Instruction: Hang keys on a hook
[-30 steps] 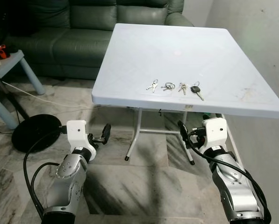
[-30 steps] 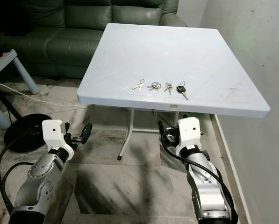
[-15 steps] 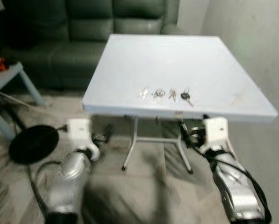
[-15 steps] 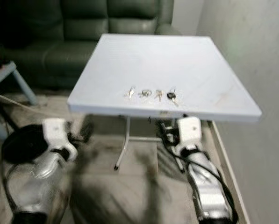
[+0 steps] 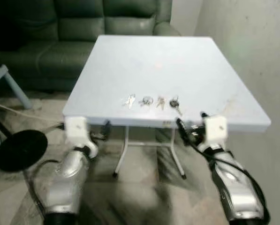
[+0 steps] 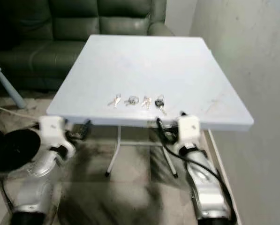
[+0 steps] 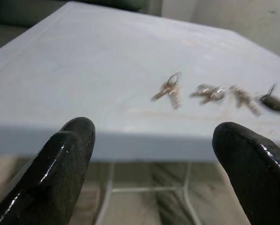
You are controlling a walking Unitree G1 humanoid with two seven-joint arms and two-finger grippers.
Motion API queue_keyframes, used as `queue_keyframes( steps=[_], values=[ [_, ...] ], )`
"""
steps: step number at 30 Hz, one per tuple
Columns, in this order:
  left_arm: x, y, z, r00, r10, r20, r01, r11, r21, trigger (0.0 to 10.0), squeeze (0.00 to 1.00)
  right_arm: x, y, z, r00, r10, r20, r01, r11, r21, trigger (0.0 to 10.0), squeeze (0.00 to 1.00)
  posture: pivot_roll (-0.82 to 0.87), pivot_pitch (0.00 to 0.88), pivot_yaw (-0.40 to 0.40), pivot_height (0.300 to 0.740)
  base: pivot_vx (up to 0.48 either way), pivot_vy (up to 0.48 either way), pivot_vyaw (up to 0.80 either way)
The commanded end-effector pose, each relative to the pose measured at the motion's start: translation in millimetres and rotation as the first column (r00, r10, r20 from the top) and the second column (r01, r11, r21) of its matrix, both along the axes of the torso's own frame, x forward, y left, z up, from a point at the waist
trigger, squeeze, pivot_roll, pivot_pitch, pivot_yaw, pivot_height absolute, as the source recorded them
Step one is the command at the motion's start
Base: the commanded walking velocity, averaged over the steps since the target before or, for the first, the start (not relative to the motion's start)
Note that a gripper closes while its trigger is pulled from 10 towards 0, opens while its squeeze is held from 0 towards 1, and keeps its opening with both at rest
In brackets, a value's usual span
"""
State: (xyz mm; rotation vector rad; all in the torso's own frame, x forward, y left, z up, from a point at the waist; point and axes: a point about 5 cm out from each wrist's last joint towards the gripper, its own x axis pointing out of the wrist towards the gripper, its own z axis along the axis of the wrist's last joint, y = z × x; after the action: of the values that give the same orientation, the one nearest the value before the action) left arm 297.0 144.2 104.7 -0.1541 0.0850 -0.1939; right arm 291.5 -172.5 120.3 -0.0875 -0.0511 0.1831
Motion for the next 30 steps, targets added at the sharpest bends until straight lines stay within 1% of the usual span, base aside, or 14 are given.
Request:
queue_keyframes(
  steps=[1, 13, 15, 19, 24, 26, 28, 29, 30],
  values=[
    [0.1, 11.1, 3, 1.000, 0.030, 0.005, -0.030, 1.000, 0.007, 10.0, 0.00, 1.5, 8.5, 5, 0.999, 0.033, 0.022, -0.033, 0.999, 0.010, 10.0, 0.00, 0.00, 0.061, -0.031, 0.740, 0.307, 0.000, 0.00],
    [-2.4, 7.3, 2, 0.999, 0.034, 0.001, -0.034, 0.999, 0.004, 10.0, 0.00, 1.5, 9.3, 5, 0.998, 0.059, 0.012, -0.059, 0.998, 0.002, 10.0, 0.00, 0.00, 0.064, -0.039, 0.740, 0.298, 0.000, 0.00],
    [-3.2, 6.3, 2, 0.999, 0.036, 0.005, -0.036, 0.999, 0.010, 10.0, 0.00, 1.8, 9.4, 5, 0.998, 0.065, 0.010, -0.065, 0.998, -0.002, 10.0, 0.00, 0.00, 0.065, -0.040, 0.740, 0.000, 0.000, 0.00],
    [-6.3, 0.5, 2, 1.000, 0.010, 0.015, -0.010, 1.000, 0.008, 10.0, 0.00, 3.1, 8.5, 3, 0.996, 0.085, -0.003, -0.085, 0.996, -0.022, 10.0, 0.00, 0.00, 0.063, -0.041, 0.740, 0.000, 0.000, 0.00],
    [-10.2, -8.6, 2, 0.999, -0.042, 0.024, 0.042, 0.999, 0.015, 10.0, 0.00, 6.9, 6.0, 1, 0.993, 0.116, -0.026, -0.117, 0.991, -0.061, 10.0, 0.00, 0.00, 0.065, -0.043, 0.740, 0.000, 0.000, 0.00],
    [-11.1, -10.6, 2, 0.998, -0.051, 0.026, 0.051, 0.999, 0.012, 10.0, 0.00, 8.0, 4.2, 1, 0.993, 0.119, -0.029, -0.120, 0.991, -0.060, 10.0, 0.00, 0.00, 0.067, -0.044, 0.740, 0.000, 0.000, 0.00],
    [-12.3, -13.5, 2, 0.997, -0.072, 0.025, 0.072, 0.997, 0.011, 10.0, 0.00, 10.0, 3.2, -1, 0.989, 0.139, -0.051, -0.141, 0.989, -0.041, 10.0, 0.00, 0.00, 0.066, -0.045, 0.740, 0.000, 0.000, 0.00],
    [-12.6, -14.5, 2, 0.996, -0.080, 0.026, 0.079, 0.997, 0.016, 10.0, 0.00, 10.4, 3.5, 0, 0.988, 0.150, -0.048, -0.152, 0.987, -0.043, 10.0, 1.00, 0.00, 0.067, -0.046, 0.740, 0.000, 0.000, 0.00],
    [-13.7, -17.2, 4, 0.995, -0.098, 0.036, 0.097, 0.995, 0.027, 10.0, 0.00, 11.1, 4.1, 0, 0.984, 0.172, -0.042, -0.174, 0.984, -0.031, 10.0, 1.00, 0.00, 0.067, -0.046, 0.740, 0.000, 0.000, 0.00]
  ],
)
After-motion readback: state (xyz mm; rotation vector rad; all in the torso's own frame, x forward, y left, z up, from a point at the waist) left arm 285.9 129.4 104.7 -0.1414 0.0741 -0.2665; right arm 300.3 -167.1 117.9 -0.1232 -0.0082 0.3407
